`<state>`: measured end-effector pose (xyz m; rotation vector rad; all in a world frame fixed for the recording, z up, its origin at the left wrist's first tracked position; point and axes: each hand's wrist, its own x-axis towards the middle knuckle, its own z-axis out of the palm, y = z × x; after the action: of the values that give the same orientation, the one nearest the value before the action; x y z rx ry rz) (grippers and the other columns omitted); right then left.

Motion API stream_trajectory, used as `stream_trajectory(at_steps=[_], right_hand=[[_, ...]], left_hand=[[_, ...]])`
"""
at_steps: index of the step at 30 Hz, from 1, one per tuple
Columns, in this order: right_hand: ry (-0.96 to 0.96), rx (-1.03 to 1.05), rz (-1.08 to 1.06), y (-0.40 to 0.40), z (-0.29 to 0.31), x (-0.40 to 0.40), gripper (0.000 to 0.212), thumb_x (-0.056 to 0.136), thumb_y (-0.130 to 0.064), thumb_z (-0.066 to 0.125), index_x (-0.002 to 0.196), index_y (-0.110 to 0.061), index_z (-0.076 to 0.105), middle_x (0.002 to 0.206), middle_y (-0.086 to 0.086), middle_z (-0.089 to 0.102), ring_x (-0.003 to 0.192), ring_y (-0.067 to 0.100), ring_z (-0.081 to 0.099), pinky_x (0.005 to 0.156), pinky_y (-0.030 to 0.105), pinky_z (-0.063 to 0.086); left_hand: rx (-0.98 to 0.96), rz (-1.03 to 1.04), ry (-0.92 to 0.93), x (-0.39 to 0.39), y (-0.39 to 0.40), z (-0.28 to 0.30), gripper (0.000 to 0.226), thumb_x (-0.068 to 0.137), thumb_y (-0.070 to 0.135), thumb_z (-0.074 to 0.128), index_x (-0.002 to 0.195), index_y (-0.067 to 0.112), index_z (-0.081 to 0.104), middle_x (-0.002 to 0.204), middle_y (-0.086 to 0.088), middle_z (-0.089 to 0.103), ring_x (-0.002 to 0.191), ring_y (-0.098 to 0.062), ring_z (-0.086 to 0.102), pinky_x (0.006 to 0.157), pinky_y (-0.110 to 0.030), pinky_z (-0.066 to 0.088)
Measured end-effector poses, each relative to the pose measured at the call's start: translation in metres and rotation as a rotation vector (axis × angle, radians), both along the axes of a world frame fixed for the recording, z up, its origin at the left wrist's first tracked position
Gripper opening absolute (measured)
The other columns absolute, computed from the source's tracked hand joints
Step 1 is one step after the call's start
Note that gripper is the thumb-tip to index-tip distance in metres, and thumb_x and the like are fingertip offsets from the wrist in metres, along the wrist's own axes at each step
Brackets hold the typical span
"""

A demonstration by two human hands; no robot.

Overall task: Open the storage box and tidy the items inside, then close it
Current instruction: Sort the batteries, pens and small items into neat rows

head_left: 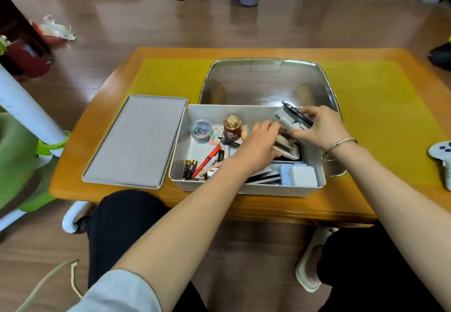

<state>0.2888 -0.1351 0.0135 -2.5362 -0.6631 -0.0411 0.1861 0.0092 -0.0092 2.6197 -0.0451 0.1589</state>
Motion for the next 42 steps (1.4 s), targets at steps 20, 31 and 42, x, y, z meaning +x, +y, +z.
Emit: stream_trajectory(at_steps=[20,31,42], right_hand=[[-0.042,-0.319,-0.036,0.016,-0.002,-0.018,0.038,0.077,-0.026,0.072,0.114,-0.022,0.063,0.116,0.009,0.048,0.090,0.032,0.060,0.078,0.038,0.051],[0.068,-0.218,0.137,0.023,-0.005,-0.038,0.018,0.089,-0.028,0.060,0.097,-0.015,0.069,0.079,0.008,0.064,0.069,0.023,0.057,0.062,0.030,0.046],[0.174,-0.303,0.308,0.048,-0.009,-0.060,0.015,0.085,-0.015,0.062,0.098,-0.014,0.070,0.093,0.009,0.069,0.080,0.021,0.056,0.069,0.024,0.041]], left_hand=[[0.029,-0.125,0.239,-0.024,0.011,-0.022,0.048,0.099,0.030,0.046,0.144,0.017,0.039,0.155,-0.005,0.022,0.139,-0.028,0.027,0.111,-0.046,0.032],[-0.013,0.116,0.208,-0.048,0.077,-0.007,0.040,0.095,0.025,0.055,0.134,0.017,0.049,0.135,-0.006,0.050,0.123,-0.021,0.047,0.103,-0.036,0.039],[0.232,-0.013,0.518,-0.051,0.075,-0.011,0.043,0.079,0.040,0.070,0.116,0.021,0.060,0.113,-0.003,0.065,0.099,-0.023,0.057,0.080,-0.035,0.047]])
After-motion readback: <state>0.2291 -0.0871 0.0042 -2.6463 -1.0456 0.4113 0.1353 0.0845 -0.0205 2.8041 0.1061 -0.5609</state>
